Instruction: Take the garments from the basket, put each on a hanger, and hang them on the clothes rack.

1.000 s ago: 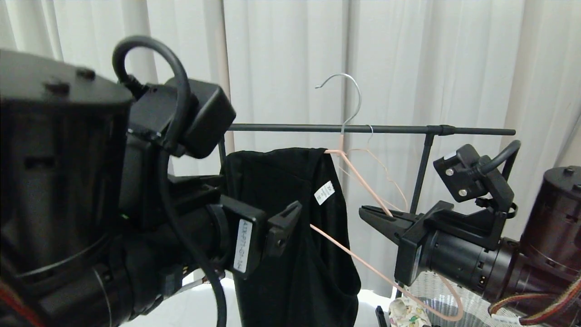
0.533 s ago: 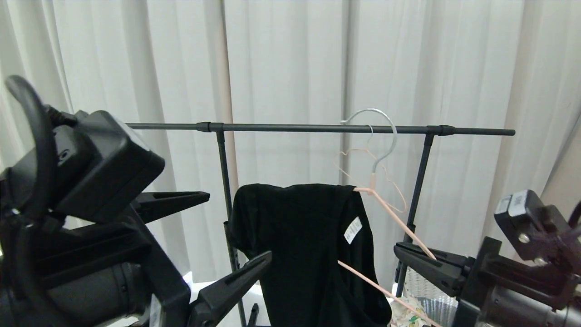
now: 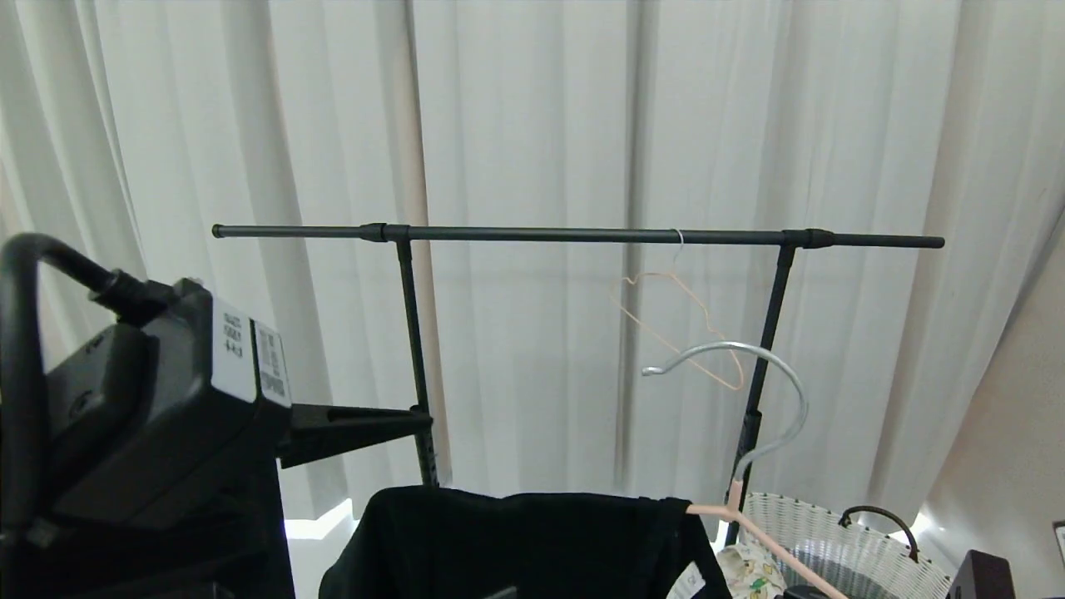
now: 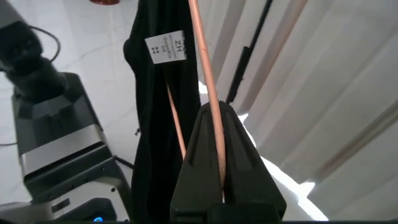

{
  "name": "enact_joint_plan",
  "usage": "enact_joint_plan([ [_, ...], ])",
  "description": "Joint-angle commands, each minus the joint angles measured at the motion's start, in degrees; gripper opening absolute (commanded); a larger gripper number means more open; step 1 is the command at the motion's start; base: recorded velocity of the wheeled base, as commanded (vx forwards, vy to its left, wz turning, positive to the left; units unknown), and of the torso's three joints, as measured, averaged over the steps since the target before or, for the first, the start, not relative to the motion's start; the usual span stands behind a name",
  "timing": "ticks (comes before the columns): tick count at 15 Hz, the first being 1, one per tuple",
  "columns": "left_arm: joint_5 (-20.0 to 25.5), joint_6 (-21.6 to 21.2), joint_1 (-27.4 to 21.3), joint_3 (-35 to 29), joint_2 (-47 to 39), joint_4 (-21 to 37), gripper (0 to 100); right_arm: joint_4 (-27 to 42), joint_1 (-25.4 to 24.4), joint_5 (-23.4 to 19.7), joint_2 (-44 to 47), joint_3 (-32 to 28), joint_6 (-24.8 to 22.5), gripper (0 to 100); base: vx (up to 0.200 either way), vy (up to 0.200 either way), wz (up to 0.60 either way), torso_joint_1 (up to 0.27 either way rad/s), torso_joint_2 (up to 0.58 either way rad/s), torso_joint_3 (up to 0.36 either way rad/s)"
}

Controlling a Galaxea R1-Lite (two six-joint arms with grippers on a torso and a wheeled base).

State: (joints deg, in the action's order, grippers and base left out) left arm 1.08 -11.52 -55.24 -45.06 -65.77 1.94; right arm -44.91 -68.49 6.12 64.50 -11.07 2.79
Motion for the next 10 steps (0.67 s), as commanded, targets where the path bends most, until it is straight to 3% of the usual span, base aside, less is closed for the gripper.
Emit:
enact_joint_plan([
  [1,2.61,-1.58,-0.93,0.76,-0.41,0.0,100,0.0,-1.65,-0.41,-1.48,0.52,-0.51,0,0.0,0.0,0.0,0.0,0.0,0.0],
  [3,5.24,-4.56,-1.01,1.29,-2.08,0.0,100,0.09,-2.53,-0.93,-1.75,1.14,-1.3,0,0.0,0.0,0.0,0.0,0.0,0.0],
  [10,10.08,-6.59,-4.18,1.11,-10.78,-0.27,100,0.17,-5.34,-1.11,-1.75,1.49,-2.88,0,0.0,0.0,0.0,0.0,0.0,0.0],
])
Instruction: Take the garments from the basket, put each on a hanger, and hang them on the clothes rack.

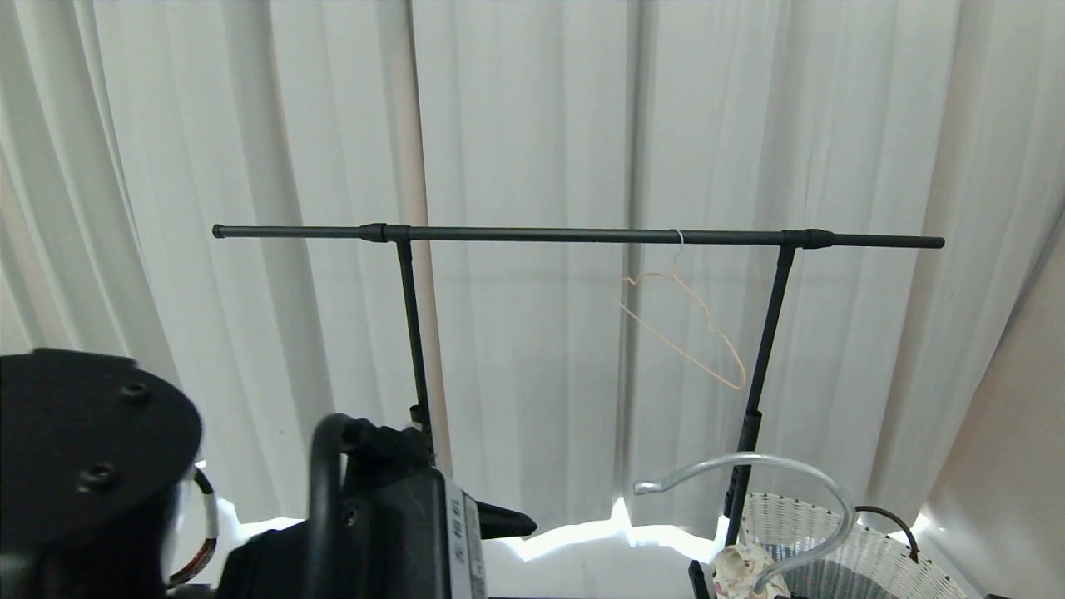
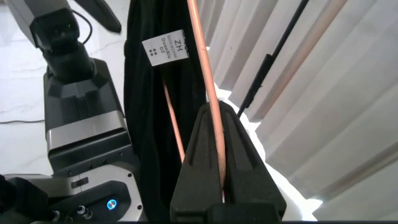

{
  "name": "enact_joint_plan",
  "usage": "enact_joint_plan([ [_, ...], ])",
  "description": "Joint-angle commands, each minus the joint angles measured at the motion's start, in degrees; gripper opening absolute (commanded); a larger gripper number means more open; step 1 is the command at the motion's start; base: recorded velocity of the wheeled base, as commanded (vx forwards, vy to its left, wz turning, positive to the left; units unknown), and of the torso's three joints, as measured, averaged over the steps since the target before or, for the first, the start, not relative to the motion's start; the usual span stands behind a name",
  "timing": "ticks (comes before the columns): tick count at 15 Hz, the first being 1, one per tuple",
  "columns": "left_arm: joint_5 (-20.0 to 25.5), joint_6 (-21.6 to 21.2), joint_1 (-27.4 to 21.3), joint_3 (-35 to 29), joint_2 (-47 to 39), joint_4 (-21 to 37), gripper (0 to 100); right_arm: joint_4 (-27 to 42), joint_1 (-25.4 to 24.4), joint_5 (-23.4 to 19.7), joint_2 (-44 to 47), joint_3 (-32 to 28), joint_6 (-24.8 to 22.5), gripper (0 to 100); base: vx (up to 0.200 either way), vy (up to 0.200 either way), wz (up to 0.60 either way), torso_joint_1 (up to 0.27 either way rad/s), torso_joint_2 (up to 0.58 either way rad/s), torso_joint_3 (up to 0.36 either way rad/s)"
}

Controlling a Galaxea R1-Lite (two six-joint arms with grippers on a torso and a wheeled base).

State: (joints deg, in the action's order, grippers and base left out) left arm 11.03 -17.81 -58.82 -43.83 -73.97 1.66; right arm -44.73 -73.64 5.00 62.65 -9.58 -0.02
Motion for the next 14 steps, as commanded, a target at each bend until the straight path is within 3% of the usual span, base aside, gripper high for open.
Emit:
enact_joint_plan([
  [1,0.13,-0.91,-0.51,-0.38,-3.46,-0.25,100,-0.01,-0.36,0.01,0.11,0.09,-0.33,0,0.0,0.0,0.0,0.0,0.0,0.0],
  [4,0.22,-0.91,-0.51,0.14,-4.34,-1.75,100,-0.01,-0.54,0.01,0.11,0.09,-0.5,0,0.0,0.0,0.0,0.0,0.0,0.0],
  [5,0.22,-0.91,-0.51,0.41,-4.34,-1.75,0,-0.01,-0.54,0.1,0.02,0.09,-0.5,0,0.0,0.0,0.0,0.0,0.0,0.0],
  [13,0.13,-0.47,-0.51,1.2,-3.9,-1.83,0,0.08,-0.45,0.98,-0.6,0.09,-0.5,0,0.0,0.0,0.0,0.0,0.0,0.0],
  [14,-0.05,-0.47,-0.33,1.64,-3.63,-1.83,0,0.17,-0.45,1.07,-0.6,0.35,-0.5,100,0.0,0.0,0.0,0.0,0.0,0.0],
])
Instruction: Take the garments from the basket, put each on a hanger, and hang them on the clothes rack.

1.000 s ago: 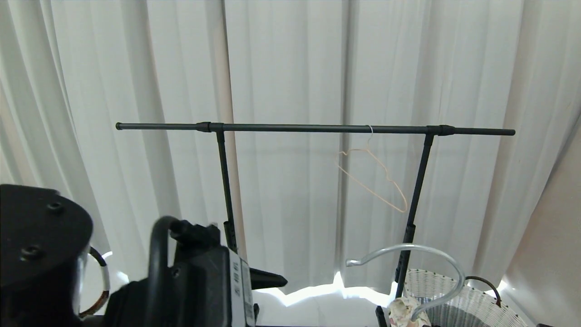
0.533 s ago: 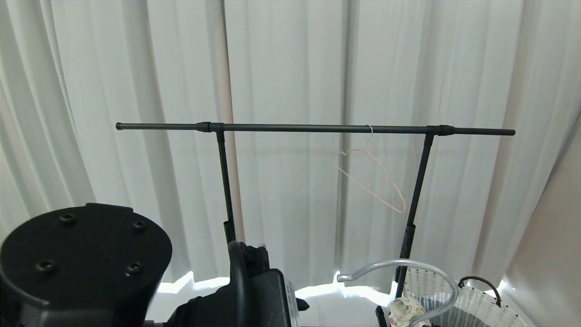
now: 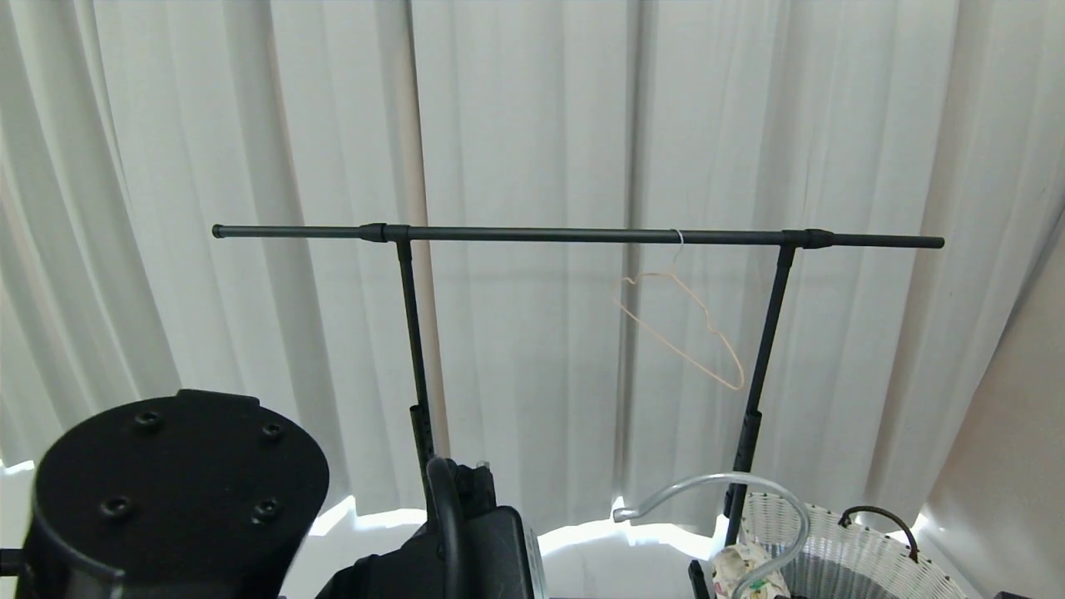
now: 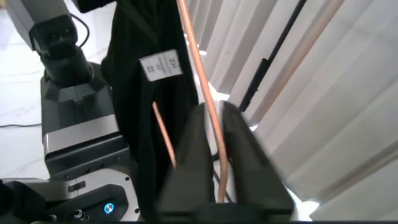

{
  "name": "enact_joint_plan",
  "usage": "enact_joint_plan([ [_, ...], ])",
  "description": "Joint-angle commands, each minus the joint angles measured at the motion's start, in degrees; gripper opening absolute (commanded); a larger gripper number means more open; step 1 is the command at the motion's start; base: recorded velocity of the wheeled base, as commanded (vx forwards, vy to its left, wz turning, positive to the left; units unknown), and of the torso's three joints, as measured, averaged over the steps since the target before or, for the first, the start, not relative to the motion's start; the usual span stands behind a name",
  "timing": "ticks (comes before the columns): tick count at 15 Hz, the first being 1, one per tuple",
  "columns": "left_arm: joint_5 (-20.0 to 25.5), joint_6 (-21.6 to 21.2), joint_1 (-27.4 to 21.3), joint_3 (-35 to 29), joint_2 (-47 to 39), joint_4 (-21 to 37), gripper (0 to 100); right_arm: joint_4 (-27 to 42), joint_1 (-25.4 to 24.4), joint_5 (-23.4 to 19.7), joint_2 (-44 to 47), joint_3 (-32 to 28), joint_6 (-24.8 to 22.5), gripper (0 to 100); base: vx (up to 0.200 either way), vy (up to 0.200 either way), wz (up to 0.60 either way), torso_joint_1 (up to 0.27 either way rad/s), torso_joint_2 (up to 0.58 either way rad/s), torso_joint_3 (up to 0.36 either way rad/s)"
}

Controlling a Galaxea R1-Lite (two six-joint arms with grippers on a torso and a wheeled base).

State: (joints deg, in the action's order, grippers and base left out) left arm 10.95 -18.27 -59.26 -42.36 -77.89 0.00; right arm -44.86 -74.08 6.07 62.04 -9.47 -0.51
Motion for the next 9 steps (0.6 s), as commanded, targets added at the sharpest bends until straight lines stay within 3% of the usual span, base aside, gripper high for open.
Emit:
enact_joint_plan([
  [1,-0.22,-0.01,0.28,0.79,0.37,-0.18,0,0.3,0.52,0.43,0.1,1.03,-0.02,100,0.0,0.0,0.0,0.0,0.0,0.0],
  [4,-6.11,-0.01,2.92,5.18,1.16,-3.96,0,0.56,3.42,4.92,-1.13,2.44,0.07,100,0.0,0.0,0.0,0.0,0.0,0.0],
  [7,-17.45,0.96,4.33,9.32,0.98,-14.33,0,3.73,6.41,4.92,-2.01,2.27,0.07,100,0.0,0.0,0.0,0.0,0.0,0.0],
  [9,-21.14,3.86,4.85,8.7,0.63,-18.72,0,4.34,6.93,4.74,-1.66,1.83,0.07,100,0.0,0.0,0.0,0.0,0.0,0.0],
])
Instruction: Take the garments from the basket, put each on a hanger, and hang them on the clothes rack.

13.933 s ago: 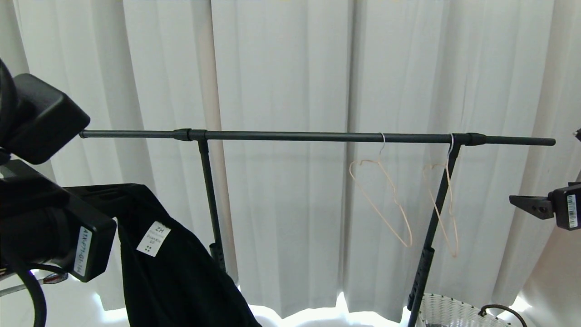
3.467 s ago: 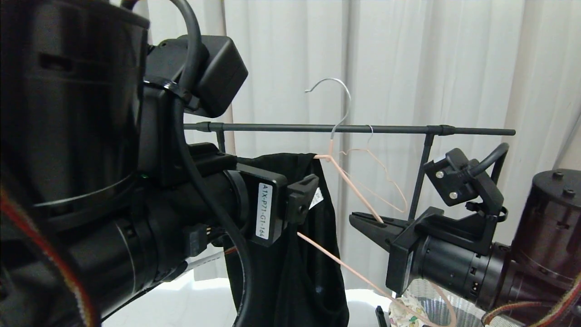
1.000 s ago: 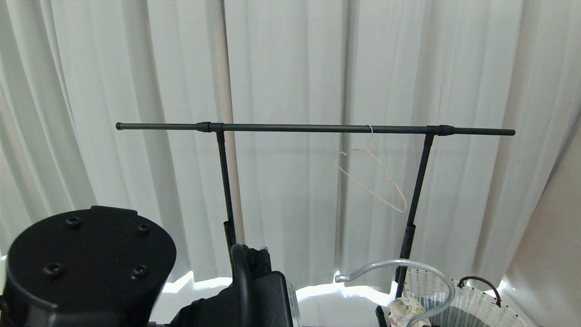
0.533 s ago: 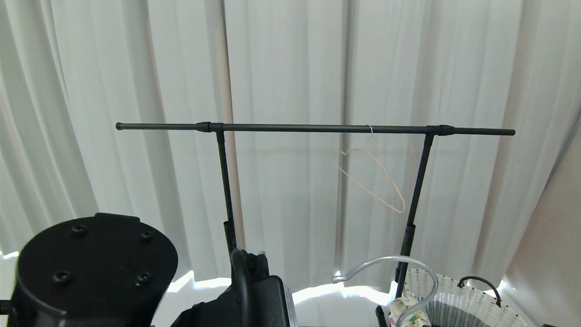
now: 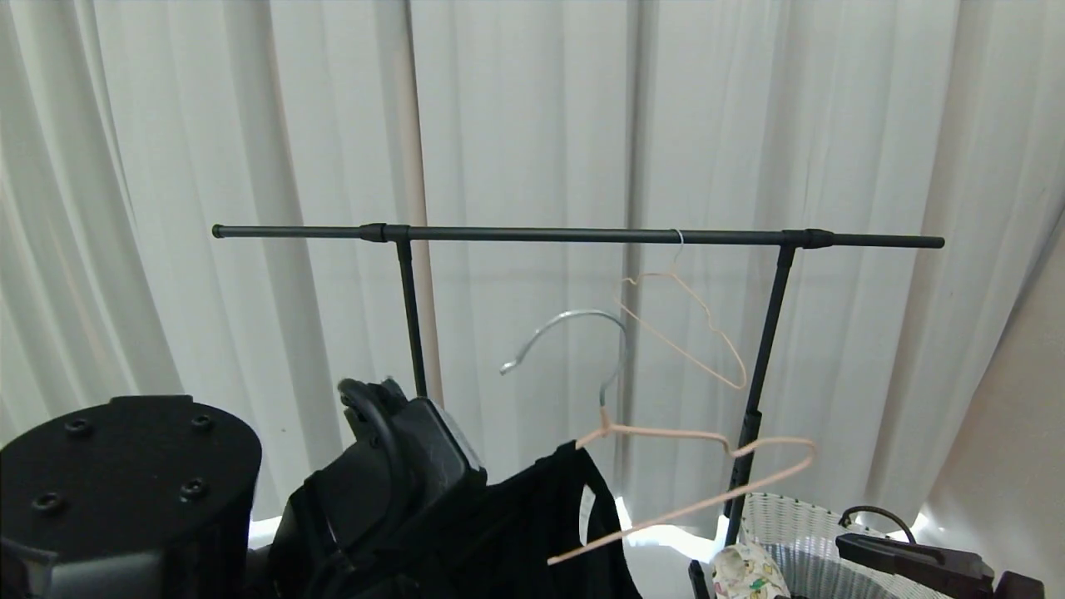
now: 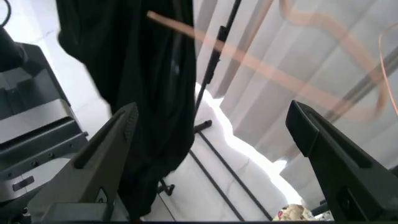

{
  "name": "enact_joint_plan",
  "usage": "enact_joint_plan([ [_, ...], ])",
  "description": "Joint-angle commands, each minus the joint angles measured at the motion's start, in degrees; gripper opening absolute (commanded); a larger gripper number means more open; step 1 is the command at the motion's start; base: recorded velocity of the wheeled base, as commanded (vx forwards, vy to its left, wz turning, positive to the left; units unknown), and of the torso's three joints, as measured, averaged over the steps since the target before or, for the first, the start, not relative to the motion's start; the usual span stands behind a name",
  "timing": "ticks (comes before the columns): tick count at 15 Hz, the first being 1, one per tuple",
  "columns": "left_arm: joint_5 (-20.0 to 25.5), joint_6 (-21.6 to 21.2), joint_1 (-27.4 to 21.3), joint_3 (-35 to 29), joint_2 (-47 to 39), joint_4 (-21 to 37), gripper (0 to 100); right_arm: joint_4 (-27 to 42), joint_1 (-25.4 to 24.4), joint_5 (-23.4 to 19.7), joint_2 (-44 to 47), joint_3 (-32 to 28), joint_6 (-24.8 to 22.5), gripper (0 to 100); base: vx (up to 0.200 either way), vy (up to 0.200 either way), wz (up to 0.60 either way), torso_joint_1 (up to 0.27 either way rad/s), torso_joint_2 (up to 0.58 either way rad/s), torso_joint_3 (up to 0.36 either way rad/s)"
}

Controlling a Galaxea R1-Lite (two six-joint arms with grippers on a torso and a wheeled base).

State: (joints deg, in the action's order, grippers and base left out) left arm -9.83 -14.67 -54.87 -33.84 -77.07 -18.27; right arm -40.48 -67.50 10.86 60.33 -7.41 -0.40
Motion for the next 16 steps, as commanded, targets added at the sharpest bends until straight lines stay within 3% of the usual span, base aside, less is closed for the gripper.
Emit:
enact_joint_plan([
  [1,-3.27,1.04,0.73,-0.61,-0.45,-0.8,0,0.06,0.44,0.04,0.23,-0.23,0.05,100,0.0,0.0,0.0,0.0,0.0,0.0],
  [2,-8.72,3.15,0.91,-2.99,-1.33,-0.8,0,0.14,0.79,0.04,0.58,-0.32,0.31,100,0.0,0.0,0.0,0.0,0.0,0.0],
  [4,-9.25,4.21,0.91,-5.89,-1.77,-0.8,0,2.78,1.85,-0.05,2.69,-1.9,1.72,100,0.0,0.0,0.0,0.0,0.0,0.0],
  [8,-9.33,4.21,0.91,-8.17,-2.65,-0.8,0,6.12,2.2,0.39,14.82,-12.54,15.17,100,0.0,0.0,0.0,0.0,0.0,0.0],
  [14,-9.33,4.29,0.91,-10.37,-2.65,-0.8,0,5.86,5.71,0.83,27.74,-23.88,19.47,100,0.0,0.0,0.0,0.0,0.0,0.0],
  [16,-9.25,4.29,0.91,-10.54,-2.65,-0.8,0,5.77,6.15,4.96,31.16,-25.99,20.27,100,0.0,0.0,0.0,0.0,0.0,0.0],
])
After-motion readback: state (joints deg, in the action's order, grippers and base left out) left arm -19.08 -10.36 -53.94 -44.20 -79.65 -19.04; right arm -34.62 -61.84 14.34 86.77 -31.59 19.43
